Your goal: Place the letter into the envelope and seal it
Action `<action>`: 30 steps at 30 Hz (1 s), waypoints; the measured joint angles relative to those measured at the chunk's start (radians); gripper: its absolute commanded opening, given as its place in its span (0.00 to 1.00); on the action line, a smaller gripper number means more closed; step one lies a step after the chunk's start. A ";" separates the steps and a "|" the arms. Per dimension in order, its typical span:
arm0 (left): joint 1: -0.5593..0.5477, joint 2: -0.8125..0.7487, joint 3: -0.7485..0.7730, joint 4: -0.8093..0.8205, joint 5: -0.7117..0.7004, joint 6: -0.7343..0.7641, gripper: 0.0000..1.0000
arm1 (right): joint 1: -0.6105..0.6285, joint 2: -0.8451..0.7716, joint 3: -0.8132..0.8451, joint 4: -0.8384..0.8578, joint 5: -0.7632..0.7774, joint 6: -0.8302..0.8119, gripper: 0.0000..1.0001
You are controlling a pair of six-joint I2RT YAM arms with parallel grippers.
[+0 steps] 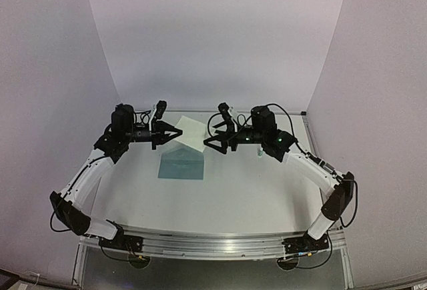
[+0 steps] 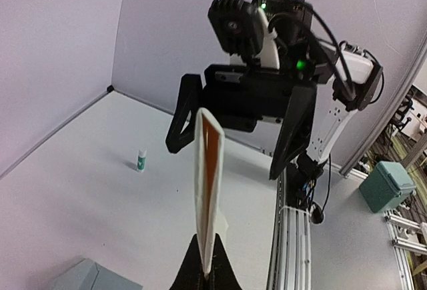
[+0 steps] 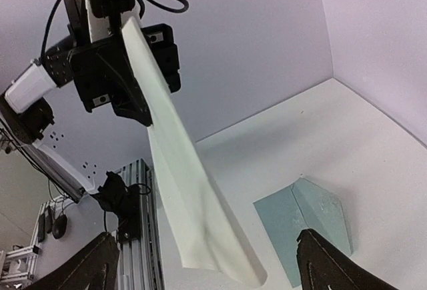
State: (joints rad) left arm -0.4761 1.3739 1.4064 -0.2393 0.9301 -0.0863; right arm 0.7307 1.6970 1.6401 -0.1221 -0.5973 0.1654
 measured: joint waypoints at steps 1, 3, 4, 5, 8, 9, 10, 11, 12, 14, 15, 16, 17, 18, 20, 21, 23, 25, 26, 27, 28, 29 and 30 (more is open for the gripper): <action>-0.001 -0.007 -0.014 0.051 0.000 -0.041 0.00 | -0.001 0.000 -0.015 0.041 -0.007 0.028 0.87; -0.003 -0.015 -0.034 0.145 0.002 -0.111 0.00 | 0.002 0.003 -0.033 0.108 -0.021 0.072 0.76; -0.003 -0.019 -0.044 0.184 0.003 -0.140 0.00 | 0.005 0.005 -0.036 0.135 -0.029 0.084 0.70; -0.004 -0.022 -0.053 0.217 0.004 -0.164 0.00 | 0.006 0.008 -0.036 0.160 -0.037 0.099 0.64; -0.004 -0.025 -0.075 0.290 0.009 -0.218 0.00 | 0.009 0.023 -0.033 0.228 -0.072 0.138 0.41; -0.004 -0.025 -0.081 0.305 0.009 -0.232 0.00 | 0.010 0.030 -0.029 0.243 -0.083 0.147 0.34; -0.004 -0.025 -0.086 0.315 0.009 -0.241 0.00 | 0.010 0.038 -0.028 0.259 -0.094 0.165 0.23; -0.004 -0.025 -0.088 0.319 0.010 -0.250 0.00 | 0.010 0.045 -0.026 0.271 -0.103 0.176 0.11; -0.004 -0.025 -0.089 0.322 0.011 -0.259 0.00 | 0.010 0.053 -0.026 0.285 -0.112 0.182 0.03; -0.004 -0.025 -0.089 0.332 0.017 -0.272 0.04 | 0.010 0.062 -0.025 0.304 -0.122 0.197 0.00; -0.004 -0.025 -0.089 0.335 0.018 -0.278 0.08 | 0.010 0.063 -0.025 0.310 -0.125 0.202 0.00; -0.004 -0.025 -0.089 0.339 0.019 -0.282 0.26 | 0.010 0.064 -0.025 0.316 -0.127 0.209 0.00; -0.004 -0.025 -0.089 0.340 0.018 -0.283 0.49 | 0.010 0.063 -0.026 0.321 -0.128 0.211 0.00; -0.004 -0.025 -0.088 0.332 0.016 -0.285 0.70 | 0.010 0.063 -0.027 0.328 -0.121 0.214 0.00; -0.003 -0.024 -0.088 0.308 0.009 -0.278 0.96 | 0.008 0.062 -0.036 0.343 -0.102 0.218 0.00; -0.001 -0.023 -0.086 0.284 -0.002 -0.270 0.99 | 0.006 0.052 -0.064 0.350 -0.076 0.224 0.00; 0.008 -0.016 -0.078 0.215 -0.021 -0.251 1.00 | -0.004 0.034 -0.114 0.355 -0.034 0.236 0.00; 0.034 0.010 -0.050 0.131 -0.033 -0.220 1.00 | -0.025 0.013 -0.175 0.338 0.027 0.243 0.00; 0.052 0.029 -0.030 0.087 -0.038 -0.201 1.00 | -0.038 0.003 -0.205 0.322 0.060 0.245 0.00; 0.076 0.052 -0.007 0.043 -0.043 -0.176 1.00 | -0.050 -0.002 -0.226 0.302 0.089 0.245 0.00; 0.107 0.082 0.025 -0.016 -0.045 -0.140 0.99 | -0.062 -0.003 -0.243 0.277 0.119 0.243 0.00; 0.135 0.113 0.058 -0.074 -0.047 -0.100 0.97 | -0.073 -0.003 -0.256 0.254 0.145 0.242 0.00; 0.164 0.148 0.093 -0.136 -0.052 -0.051 0.93 | -0.083 -0.003 -0.267 0.234 0.167 0.239 0.00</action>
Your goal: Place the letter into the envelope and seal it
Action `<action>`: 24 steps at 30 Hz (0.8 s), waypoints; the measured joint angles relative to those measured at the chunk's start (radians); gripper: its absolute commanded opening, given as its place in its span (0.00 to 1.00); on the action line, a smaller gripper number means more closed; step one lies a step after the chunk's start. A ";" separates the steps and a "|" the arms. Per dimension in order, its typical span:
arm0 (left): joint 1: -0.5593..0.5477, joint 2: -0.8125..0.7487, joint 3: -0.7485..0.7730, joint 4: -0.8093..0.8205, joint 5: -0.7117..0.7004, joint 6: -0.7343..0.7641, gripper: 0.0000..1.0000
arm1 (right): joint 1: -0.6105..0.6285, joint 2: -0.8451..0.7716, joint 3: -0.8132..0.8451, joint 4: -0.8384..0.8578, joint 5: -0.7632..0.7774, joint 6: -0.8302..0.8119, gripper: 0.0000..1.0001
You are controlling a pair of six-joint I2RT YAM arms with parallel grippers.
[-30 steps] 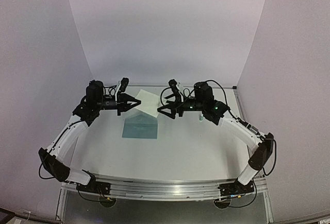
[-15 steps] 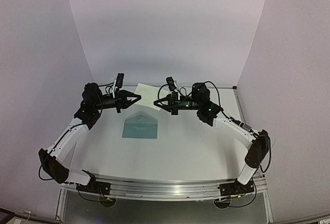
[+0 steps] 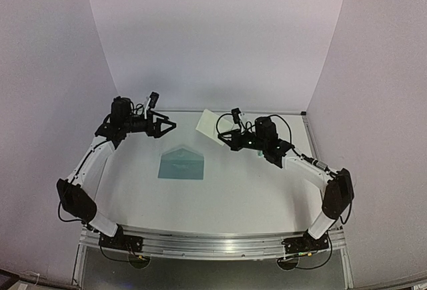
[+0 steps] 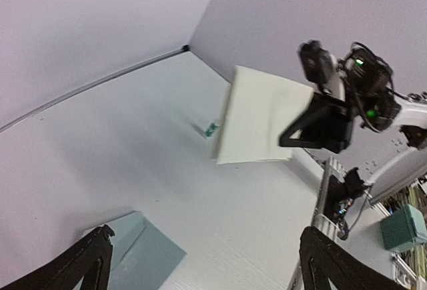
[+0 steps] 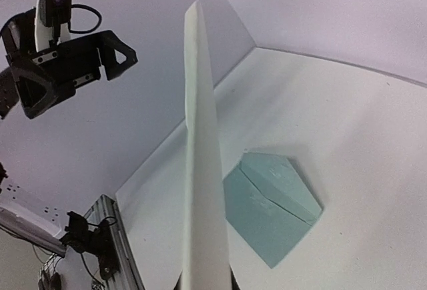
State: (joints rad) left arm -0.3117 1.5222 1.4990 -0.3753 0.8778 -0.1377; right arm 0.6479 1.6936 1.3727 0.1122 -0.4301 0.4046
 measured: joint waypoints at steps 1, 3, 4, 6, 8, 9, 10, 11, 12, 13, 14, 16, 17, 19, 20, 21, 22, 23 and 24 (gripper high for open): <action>0.026 0.051 0.048 -0.079 -0.014 0.081 0.88 | -0.007 0.000 -0.011 -0.018 0.022 -0.005 0.00; 0.059 0.148 0.143 -0.217 -0.044 0.218 0.82 | -0.014 0.000 -0.025 -0.047 0.051 -0.014 0.00; 0.069 0.199 0.184 -0.278 -0.067 0.286 0.82 | -0.015 0.000 -0.030 -0.063 0.062 -0.021 0.00; 0.074 0.311 0.262 -0.414 -0.129 0.440 0.83 | -0.016 0.002 -0.029 -0.098 0.077 -0.043 0.00; 0.073 0.415 0.298 -0.510 -0.187 0.575 0.88 | -0.017 0.008 -0.020 -0.133 0.085 -0.064 0.00; 0.072 0.462 0.302 -0.550 -0.217 0.636 0.90 | -0.017 0.015 -0.013 -0.150 0.086 -0.075 0.00; 0.072 0.502 0.302 -0.581 -0.245 0.688 0.91 | -0.017 0.022 -0.004 -0.165 0.086 -0.086 0.00; 0.072 0.537 0.302 -0.602 -0.272 0.727 0.92 | -0.017 0.031 0.003 -0.177 0.086 -0.094 0.00; 0.072 0.573 0.302 -0.617 -0.300 0.762 0.93 | -0.017 0.039 0.010 -0.189 0.086 -0.103 0.00; 0.072 0.606 0.302 -0.624 -0.329 0.793 0.94 | -0.017 0.046 0.012 -0.197 0.085 -0.109 0.00; 0.072 0.635 0.302 -0.627 -0.354 0.819 0.95 | -0.017 0.051 0.013 -0.203 0.083 -0.115 0.00; 0.072 0.679 0.307 -0.628 -0.391 0.850 0.95 | -0.017 0.063 0.015 -0.214 0.077 -0.122 0.00; 0.072 0.699 0.312 -0.627 -0.407 0.862 0.95 | -0.017 0.071 0.018 -0.221 0.072 -0.124 0.00; 0.072 0.727 0.323 -0.620 -0.430 0.877 0.95 | -0.017 0.089 0.028 -0.230 0.060 -0.126 0.00; 0.072 0.737 0.328 -0.614 -0.438 0.883 0.95 | -0.018 0.098 0.032 -0.234 0.054 -0.126 0.00; 0.072 0.745 0.333 -0.609 -0.444 0.889 0.95 | -0.018 0.106 0.036 -0.236 0.047 -0.126 0.00; 0.072 0.751 0.335 -0.604 -0.450 0.894 0.95 | -0.019 0.113 0.039 -0.238 0.041 -0.126 0.00; 0.072 0.756 0.339 -0.600 -0.455 0.898 0.95 | -0.019 0.120 0.042 -0.240 0.034 -0.125 0.00; 0.072 0.762 0.343 -0.598 -0.459 0.900 0.95 | -0.019 0.126 0.044 -0.242 0.028 -0.125 0.00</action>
State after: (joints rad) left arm -0.2394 2.2844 1.8415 -0.9734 0.4183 0.7621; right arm 0.6289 1.8194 1.4163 -0.1295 -0.4019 0.2801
